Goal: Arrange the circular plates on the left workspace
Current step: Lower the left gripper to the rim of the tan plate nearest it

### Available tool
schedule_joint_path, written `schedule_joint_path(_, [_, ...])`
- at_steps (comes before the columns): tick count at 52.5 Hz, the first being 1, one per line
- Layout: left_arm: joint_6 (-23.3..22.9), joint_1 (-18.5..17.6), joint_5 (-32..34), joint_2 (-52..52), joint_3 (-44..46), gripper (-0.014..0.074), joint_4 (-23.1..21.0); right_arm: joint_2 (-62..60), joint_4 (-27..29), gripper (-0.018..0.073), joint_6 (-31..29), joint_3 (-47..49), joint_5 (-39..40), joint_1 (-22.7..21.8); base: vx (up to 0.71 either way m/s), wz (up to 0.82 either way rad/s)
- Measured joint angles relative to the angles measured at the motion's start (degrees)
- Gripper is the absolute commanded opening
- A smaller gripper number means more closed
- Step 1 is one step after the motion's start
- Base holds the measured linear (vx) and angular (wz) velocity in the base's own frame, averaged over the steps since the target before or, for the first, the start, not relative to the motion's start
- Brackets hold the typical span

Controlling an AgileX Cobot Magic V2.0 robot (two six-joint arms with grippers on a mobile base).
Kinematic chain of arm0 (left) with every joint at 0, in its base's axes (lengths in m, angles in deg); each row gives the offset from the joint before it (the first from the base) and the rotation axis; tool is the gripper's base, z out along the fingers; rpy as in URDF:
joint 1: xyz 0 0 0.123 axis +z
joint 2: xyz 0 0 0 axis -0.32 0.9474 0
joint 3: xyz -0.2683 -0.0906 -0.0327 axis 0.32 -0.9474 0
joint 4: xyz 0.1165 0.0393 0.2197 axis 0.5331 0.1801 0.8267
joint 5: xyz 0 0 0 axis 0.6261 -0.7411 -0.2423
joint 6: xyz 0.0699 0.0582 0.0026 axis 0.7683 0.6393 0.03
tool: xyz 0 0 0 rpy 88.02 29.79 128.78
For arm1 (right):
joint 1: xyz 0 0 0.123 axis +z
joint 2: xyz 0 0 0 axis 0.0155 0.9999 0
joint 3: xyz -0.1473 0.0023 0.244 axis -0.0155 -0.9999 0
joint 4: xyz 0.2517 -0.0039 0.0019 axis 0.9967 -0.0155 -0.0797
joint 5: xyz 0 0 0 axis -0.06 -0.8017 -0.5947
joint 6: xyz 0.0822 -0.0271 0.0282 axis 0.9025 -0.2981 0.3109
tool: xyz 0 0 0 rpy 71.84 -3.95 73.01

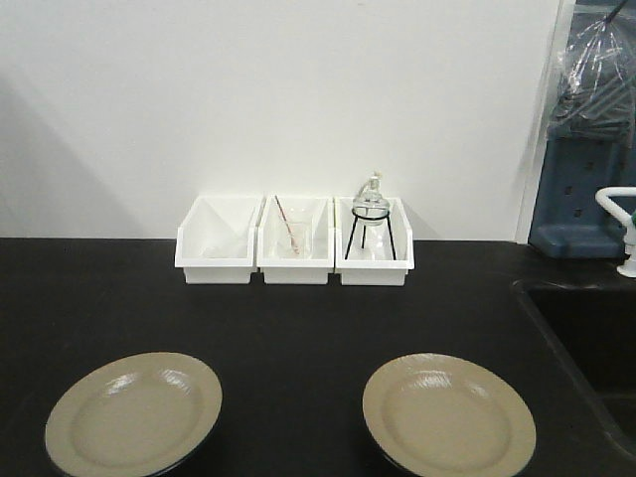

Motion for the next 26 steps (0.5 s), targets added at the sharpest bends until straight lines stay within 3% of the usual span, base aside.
schedule_joint_path(26, [0.00, 0.00, 0.00, 0.00, 0.00, 0.0002, 0.00, 0.00, 0.00, -0.0004, 0.00, 0.00, 0.00, 0.00, 0.15, -0.01])
